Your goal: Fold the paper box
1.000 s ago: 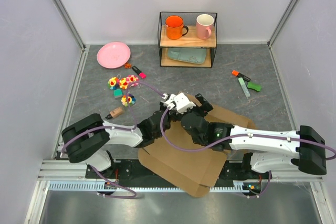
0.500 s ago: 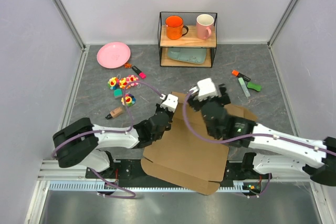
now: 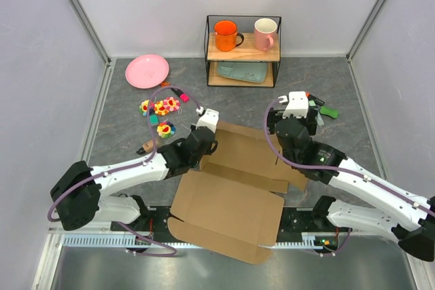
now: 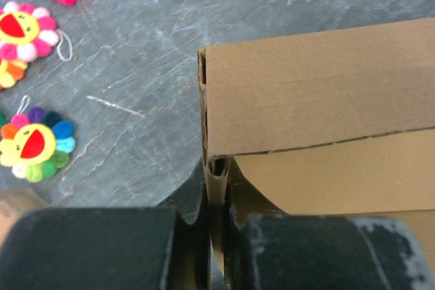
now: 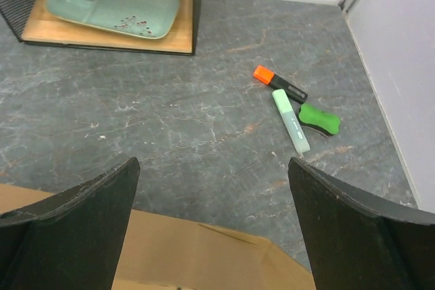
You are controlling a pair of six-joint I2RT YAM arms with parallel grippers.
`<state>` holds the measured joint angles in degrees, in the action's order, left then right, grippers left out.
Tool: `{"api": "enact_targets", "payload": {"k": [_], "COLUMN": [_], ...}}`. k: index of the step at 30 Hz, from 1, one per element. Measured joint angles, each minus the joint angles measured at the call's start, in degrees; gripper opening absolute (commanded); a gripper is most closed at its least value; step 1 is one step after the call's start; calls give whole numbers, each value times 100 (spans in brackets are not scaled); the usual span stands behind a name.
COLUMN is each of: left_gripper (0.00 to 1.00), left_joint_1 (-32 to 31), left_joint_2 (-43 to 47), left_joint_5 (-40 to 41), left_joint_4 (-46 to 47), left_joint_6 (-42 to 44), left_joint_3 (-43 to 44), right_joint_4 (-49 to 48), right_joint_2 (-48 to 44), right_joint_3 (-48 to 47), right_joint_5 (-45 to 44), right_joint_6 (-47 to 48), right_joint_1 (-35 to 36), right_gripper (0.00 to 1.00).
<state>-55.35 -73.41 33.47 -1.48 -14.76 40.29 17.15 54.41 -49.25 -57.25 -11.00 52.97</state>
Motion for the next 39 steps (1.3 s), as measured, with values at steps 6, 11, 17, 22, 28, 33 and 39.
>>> {"api": "enact_targets", "payload": {"k": [6, 11, 17, 22, 28, 33, 39], "left_gripper": [2, 2, 2, 2, 2, 2, 2], "left_joint_1": [570, 955, 1091, 1091, 1093, 1093, 1084], "left_joint_2": [168, 201, 313, 688, 890, 903, 863], "left_joint_5": [-216, -195, 44, 354, 660, 693, 688], "left_joint_4": [-522, -610, -323, 304, 887, 1060, 1143], "left_joint_6": [-286, -595, -968, -1152, -1126, -933, -741], "left_joint_3": [57, 57, -175, -702, -1078, -1143, -1143], "right_joint_4": [249, 361, 431, 426, 415, 111, -378], "right_joint_2": [-160, -472, -601, -498, -20, 483, 1191], "right_joint_3": [81, 341, 820, 1355, 1711, 1755, 1794], "right_joint_5": [264, 505, 872, 1355, 1768, 1965, 2299], "right_joint_6": [-435, -1016, -1829, -2555, -3279, -3486, -3432], "right_joint_1": [-334, -332, -334, -334, -334, -437, -846], "right_gripper": [98, 98, 88, 87, 86, 80, 67]}}
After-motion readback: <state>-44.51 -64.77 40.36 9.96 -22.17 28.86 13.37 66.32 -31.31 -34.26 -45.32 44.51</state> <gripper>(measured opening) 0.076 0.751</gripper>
